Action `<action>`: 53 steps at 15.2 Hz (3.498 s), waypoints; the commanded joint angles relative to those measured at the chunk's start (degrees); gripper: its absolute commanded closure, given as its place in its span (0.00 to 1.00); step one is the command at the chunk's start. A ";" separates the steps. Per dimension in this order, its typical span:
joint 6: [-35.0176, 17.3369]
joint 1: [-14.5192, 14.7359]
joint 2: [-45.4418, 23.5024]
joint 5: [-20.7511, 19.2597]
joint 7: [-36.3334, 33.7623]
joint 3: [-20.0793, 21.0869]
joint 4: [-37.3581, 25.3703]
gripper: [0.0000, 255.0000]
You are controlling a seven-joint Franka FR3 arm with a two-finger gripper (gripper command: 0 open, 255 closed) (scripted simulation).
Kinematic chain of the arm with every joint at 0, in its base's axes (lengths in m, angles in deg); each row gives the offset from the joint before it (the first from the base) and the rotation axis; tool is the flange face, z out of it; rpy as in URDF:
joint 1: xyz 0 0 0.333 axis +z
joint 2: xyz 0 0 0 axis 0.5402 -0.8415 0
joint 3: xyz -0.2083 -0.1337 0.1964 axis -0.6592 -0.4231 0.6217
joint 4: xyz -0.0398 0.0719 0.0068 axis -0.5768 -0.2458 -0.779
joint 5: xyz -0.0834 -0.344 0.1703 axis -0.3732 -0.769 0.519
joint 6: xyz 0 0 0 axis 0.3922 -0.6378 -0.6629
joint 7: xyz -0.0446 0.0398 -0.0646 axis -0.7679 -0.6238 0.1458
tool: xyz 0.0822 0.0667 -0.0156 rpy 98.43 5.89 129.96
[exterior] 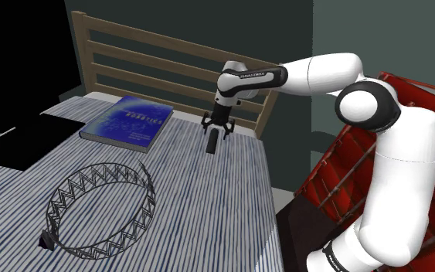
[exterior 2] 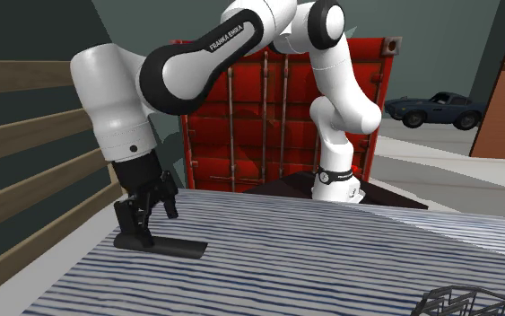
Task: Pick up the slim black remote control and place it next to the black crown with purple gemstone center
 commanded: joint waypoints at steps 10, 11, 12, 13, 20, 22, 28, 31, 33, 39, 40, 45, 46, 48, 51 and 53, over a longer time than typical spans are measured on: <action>-3.81 0.39 -1.49 0.17 0.00 0.12 2.23 0.00; -3.81 0.39 -1.49 0.17 0.00 0.12 2.23 0.00; -3.80 0.39 -1.49 0.17 0.00 0.12 2.23 0.00; -3.80 0.39 -1.49 0.17 0.00 0.12 2.23 1.00; -3.66 0.33 -1.42 0.17 0.05 0.09 2.17 1.00; -3.81 0.39 -1.49 0.17 0.00 0.11 2.24 1.00; -0.18 0.31 0.56 0.11 -0.55 0.14 0.61 1.00; 1.69 0.27 1.45 0.08 -0.84 0.16 -0.40 1.00; 2.96 0.24 1.99 0.06 -1.03 0.16 -1.14 1.00; 6.89 0.17 3.37 0.00 -1.62 0.19 -3.73 1.00; 7.56 0.16 3.56 -0.01 -1.73 0.20 -4.22 1.00; 10.99 0.11 4.34 -0.06 -2.25 0.23 -6.91 1.00; 11.69 0.10 4.46 -0.07 -2.36 0.23 -7.50 1.00; 13.11 0.09 4.66 -0.09 -2.58 0.24 -8.74 1.00; 15.29 0.07 4.86 -0.13 -2.91 0.26 -10.74 1.00; 16.77 0.07 4.92 -0.15 -3.15 0.27 -12.18 1.00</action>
